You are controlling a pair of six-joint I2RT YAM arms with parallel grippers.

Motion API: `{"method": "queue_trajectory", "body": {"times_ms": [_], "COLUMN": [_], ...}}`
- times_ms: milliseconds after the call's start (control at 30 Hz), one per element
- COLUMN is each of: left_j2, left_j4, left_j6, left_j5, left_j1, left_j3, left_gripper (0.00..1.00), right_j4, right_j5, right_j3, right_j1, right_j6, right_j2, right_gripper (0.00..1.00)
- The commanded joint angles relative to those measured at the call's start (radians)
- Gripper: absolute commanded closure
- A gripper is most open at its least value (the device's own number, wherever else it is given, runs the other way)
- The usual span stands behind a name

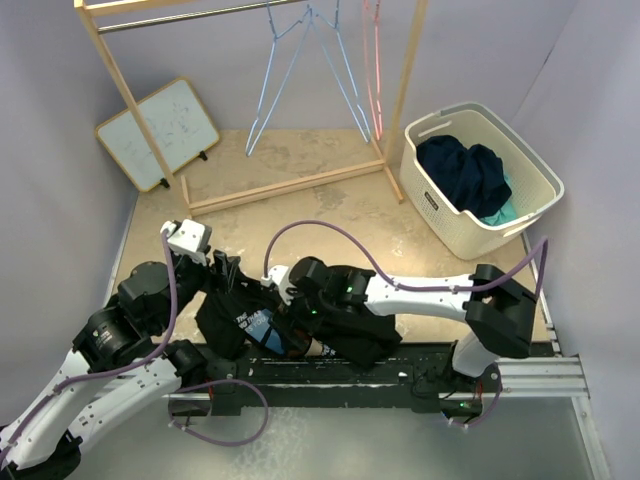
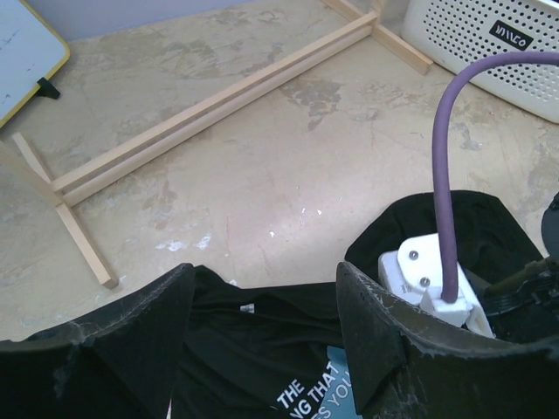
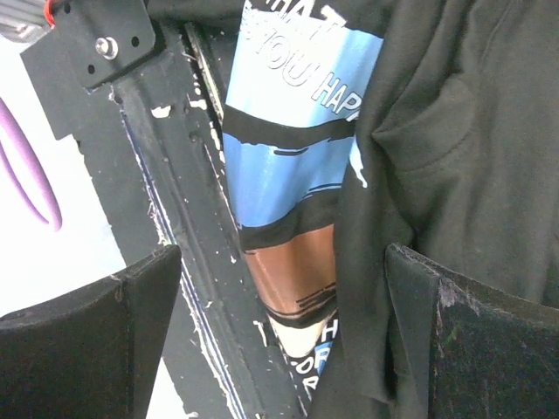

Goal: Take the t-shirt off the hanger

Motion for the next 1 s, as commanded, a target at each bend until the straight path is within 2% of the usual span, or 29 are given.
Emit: {"method": "queue_trajectory", "body": {"times_ms": [0, 167, 333, 467, 600, 733, 967], "left_j2": [0.010, 0.014, 0.012, 0.012, 0.011, 0.010, 0.005], "left_j4": [0.025, 0.026, 0.027, 0.028, 0.027, 0.023, 0.024], "left_j6": [-0.008, -0.006, -0.007, -0.006, -0.006, -0.008, -0.009], "left_j5": [-0.012, -0.009, -0.010, -0.012, -0.012, -0.013, -0.016], "left_j1": [-0.001, -0.003, -0.003, -0.003, -0.003, -0.003, -0.002], "left_j3": [0.001, 0.001, 0.001, 0.001, 0.001, 0.001, 0.000], "left_gripper": [0.31, 0.31, 0.31, 0.31, 0.31, 0.31, 0.31], "right_j4": [0.029, 0.015, -0.117, -0.138, -0.161, -0.085, -0.002], "right_j5": [0.050, 0.240, 0.207, 0.210, 0.089, -0.027, -0.235], "right_j3": [0.038, 0.057, 0.144, 0.150, 0.187, 0.158, 0.101], "right_j1": [0.026, 0.026, 0.027, 0.016, -0.019, -0.081, -0.111], "right_j6": [-0.023, -0.050, -0.154, -0.242, -0.270, -0.261, -0.248], "right_j2": [0.026, -0.023, -0.095, -0.106, -0.008, 0.069, 0.074], "right_gripper": [0.00, 0.00, 0.00, 0.00, 0.00, 0.00, 0.00]}}
